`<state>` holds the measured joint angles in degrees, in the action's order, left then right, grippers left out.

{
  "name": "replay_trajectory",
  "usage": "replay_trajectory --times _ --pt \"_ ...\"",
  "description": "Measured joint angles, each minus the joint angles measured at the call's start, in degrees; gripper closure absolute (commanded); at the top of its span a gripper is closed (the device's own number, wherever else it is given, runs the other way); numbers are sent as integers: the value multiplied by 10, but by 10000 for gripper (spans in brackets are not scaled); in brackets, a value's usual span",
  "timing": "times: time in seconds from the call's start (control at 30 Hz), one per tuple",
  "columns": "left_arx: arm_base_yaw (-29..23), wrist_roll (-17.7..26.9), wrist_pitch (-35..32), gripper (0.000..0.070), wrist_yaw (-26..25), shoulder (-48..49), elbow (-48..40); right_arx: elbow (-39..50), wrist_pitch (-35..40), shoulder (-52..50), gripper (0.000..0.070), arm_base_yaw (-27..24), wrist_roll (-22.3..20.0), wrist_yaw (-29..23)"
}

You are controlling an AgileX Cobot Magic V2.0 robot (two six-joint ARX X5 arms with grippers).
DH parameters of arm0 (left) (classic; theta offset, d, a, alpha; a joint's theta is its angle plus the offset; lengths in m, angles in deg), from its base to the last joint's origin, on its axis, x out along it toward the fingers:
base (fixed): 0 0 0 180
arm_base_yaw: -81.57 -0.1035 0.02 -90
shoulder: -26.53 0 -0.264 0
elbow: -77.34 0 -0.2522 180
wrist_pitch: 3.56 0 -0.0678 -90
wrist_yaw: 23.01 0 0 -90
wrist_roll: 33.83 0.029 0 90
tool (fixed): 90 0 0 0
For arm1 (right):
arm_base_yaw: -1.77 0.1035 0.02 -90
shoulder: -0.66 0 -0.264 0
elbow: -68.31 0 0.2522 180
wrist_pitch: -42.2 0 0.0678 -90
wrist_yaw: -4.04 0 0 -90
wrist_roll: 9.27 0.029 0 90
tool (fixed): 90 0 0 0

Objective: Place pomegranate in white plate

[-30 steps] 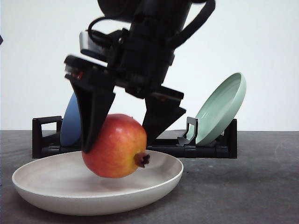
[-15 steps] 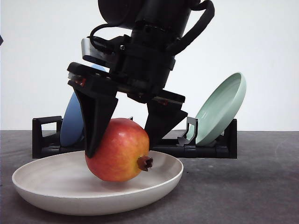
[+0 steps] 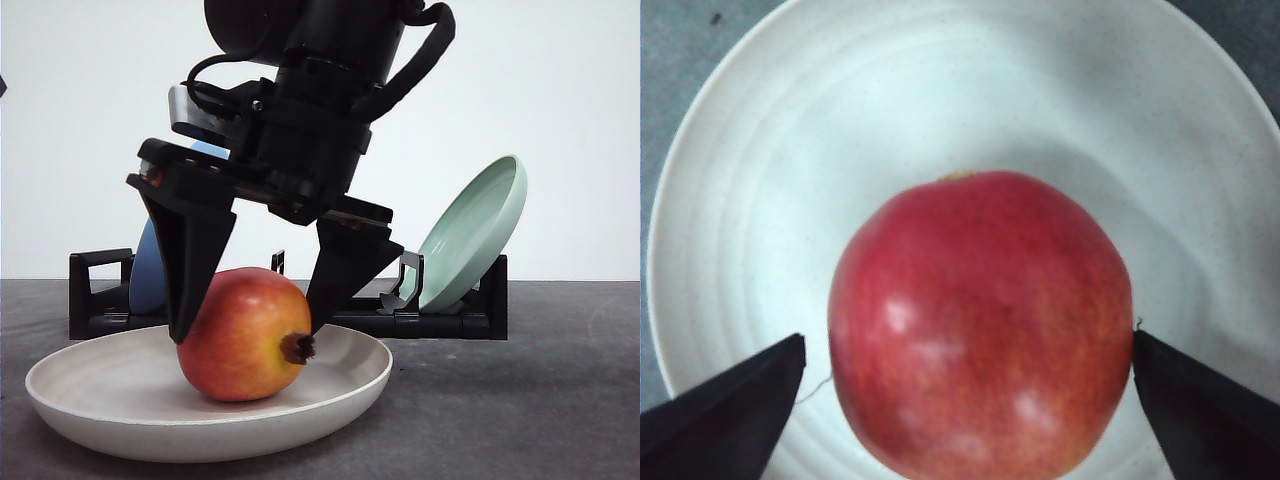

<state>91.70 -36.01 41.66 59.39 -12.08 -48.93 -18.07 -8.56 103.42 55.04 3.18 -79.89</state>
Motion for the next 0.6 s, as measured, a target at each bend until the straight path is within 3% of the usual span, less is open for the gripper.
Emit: replay_trajectory --times 0.23,0.43,0.6 --pt "0 0 0 347 0 0 0 7 8 -19 30 8 -10 -10" --pt "0 0 0 347 1 0 0 89 112 -116 36 18 -16 -26" --pt "0 0 3 347 1 0 0 194 181 -207 84 2 -17 -13"
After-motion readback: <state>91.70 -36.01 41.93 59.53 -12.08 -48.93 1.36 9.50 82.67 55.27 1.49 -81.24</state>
